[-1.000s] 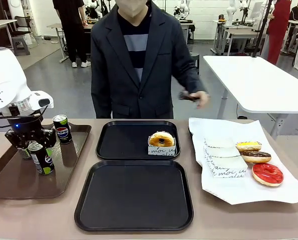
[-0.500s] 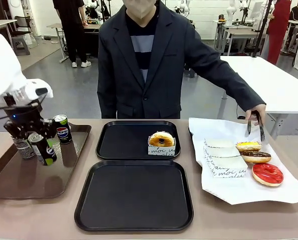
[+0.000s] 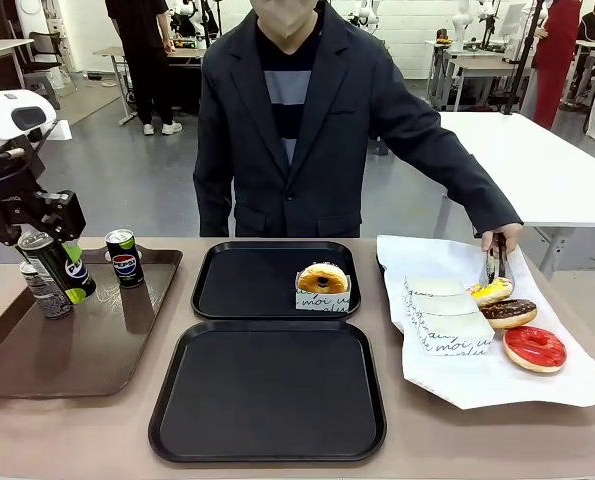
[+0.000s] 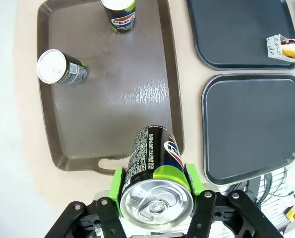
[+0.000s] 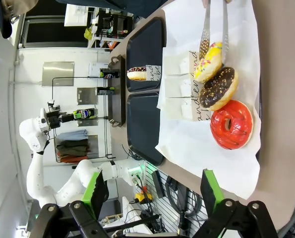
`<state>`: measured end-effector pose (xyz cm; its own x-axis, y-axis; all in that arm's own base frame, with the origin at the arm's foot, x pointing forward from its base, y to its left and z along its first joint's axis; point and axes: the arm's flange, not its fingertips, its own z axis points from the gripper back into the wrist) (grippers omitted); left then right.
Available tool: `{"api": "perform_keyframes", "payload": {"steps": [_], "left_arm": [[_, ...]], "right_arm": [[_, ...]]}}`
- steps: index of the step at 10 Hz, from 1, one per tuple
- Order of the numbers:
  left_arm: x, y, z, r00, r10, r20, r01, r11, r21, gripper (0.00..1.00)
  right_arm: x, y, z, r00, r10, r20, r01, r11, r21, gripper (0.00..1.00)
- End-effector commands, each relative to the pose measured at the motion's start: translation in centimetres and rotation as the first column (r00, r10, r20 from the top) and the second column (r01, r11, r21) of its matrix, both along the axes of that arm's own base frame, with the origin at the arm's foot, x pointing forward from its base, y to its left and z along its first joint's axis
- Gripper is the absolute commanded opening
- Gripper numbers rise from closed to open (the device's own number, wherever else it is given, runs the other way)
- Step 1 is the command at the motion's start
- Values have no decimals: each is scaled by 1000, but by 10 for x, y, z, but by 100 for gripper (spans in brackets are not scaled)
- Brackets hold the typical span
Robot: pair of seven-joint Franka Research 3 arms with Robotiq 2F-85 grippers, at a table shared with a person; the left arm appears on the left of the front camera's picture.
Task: Set up donuts and drinks on trays.
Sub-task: Pick up one Pepsi coke and place it on the Flat Tray.
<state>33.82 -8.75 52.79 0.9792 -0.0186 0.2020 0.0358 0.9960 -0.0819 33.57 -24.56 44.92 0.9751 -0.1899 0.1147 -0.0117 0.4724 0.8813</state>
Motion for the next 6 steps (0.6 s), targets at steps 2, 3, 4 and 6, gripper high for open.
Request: {"api": "perform_keyframes", "payload": {"steps": [2,3,4,6], "left_arm": [[20,-3,-15,1000,1,-5,-1,1000,-3,4],[4,-1,-6,1000,1,-10,0,1000,1,59],[23,-18,-11,999,-35,16,34,999,11,59],[75,-52,-20,995,-94,-33,95,995,15,59]], "right_arm": [[-1,0,0,1000,2,1,-2,1000,7,100],[-1,0,0,1000,2,1,-2,1000,7,100],[-1,0,0,1000,2,1,-2,1000,7,100],[-1,0,0,1000,2,1,-2,1000,7,100]]}}
